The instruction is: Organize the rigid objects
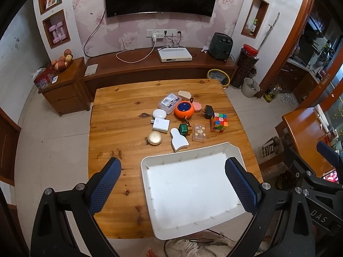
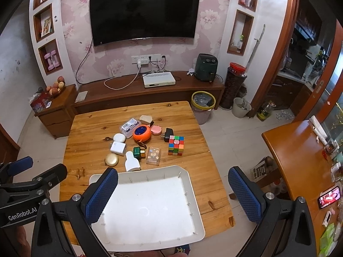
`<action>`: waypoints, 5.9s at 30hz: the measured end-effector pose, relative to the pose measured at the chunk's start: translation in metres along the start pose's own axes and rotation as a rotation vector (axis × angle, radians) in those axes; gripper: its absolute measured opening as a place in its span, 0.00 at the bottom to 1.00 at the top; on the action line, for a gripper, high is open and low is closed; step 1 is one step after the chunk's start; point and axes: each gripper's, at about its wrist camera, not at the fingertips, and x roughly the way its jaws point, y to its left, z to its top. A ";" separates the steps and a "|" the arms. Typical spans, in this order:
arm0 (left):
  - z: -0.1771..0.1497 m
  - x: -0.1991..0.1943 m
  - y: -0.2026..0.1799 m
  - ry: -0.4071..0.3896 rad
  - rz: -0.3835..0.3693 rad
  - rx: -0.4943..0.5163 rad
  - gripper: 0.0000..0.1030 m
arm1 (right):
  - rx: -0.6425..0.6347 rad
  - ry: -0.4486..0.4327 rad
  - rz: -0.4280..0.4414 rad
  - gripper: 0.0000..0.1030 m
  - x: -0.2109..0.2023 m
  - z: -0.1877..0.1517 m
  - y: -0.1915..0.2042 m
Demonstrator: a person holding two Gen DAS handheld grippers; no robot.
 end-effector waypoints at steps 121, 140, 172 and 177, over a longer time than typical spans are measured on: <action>0.031 0.335 -0.011 0.498 0.169 -0.366 0.58 | 0.085 0.652 0.251 0.57 0.428 0.034 -0.053; 0.022 0.177 -0.022 0.186 0.174 -0.128 0.58 | -0.029 0.371 0.436 0.57 0.254 0.057 -0.041; -0.114 0.248 -0.024 0.381 0.076 0.131 0.58 | -0.222 0.520 0.240 0.57 0.207 -0.149 0.004; -0.126 0.264 -0.021 0.427 0.073 0.116 0.58 | -0.237 0.539 0.223 0.57 0.218 -0.161 0.009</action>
